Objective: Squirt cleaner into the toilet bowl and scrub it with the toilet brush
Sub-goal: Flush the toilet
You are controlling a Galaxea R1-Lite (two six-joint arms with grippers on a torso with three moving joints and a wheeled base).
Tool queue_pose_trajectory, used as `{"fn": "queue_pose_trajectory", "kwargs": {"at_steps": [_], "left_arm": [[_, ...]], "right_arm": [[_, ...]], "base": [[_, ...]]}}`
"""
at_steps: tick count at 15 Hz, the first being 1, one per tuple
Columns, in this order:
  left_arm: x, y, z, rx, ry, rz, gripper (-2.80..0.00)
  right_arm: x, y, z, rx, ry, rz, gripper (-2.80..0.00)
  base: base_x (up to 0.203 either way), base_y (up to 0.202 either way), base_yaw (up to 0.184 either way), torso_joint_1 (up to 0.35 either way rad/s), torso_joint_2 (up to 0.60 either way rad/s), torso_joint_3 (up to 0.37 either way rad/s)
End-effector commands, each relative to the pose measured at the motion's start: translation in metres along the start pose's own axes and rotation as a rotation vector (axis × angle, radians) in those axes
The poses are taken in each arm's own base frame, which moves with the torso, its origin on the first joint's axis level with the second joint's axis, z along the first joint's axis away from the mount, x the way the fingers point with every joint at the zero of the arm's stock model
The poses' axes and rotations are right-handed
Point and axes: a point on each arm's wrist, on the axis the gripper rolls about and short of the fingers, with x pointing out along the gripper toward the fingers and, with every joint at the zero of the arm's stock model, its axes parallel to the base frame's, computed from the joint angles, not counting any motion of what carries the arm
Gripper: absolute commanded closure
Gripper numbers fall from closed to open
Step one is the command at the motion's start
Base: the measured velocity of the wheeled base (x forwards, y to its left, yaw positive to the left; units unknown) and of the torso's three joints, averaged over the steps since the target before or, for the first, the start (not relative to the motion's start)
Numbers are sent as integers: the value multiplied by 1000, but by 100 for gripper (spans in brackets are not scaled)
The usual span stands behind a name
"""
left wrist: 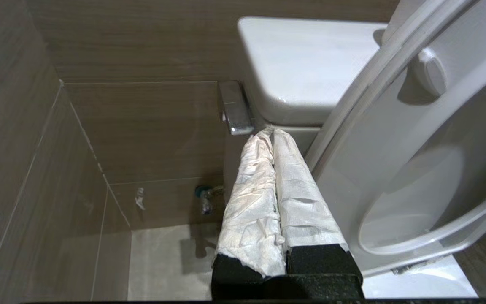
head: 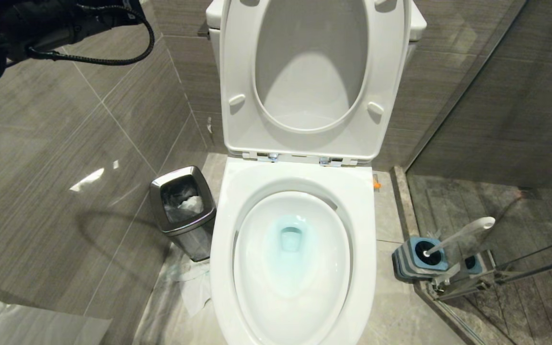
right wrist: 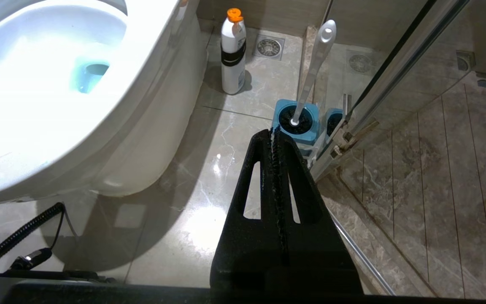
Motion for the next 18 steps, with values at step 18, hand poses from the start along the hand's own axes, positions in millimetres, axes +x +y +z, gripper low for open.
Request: {"fn": "queue_pose_trajectory", "kwargs": {"at_steps": [18], "left_arm": [[-9,-20,21,24,-84,71,0]], "right_arm": [[0,0,0,0,2,0,0]], "base": [[0,0,0,1,0,-52]]}}
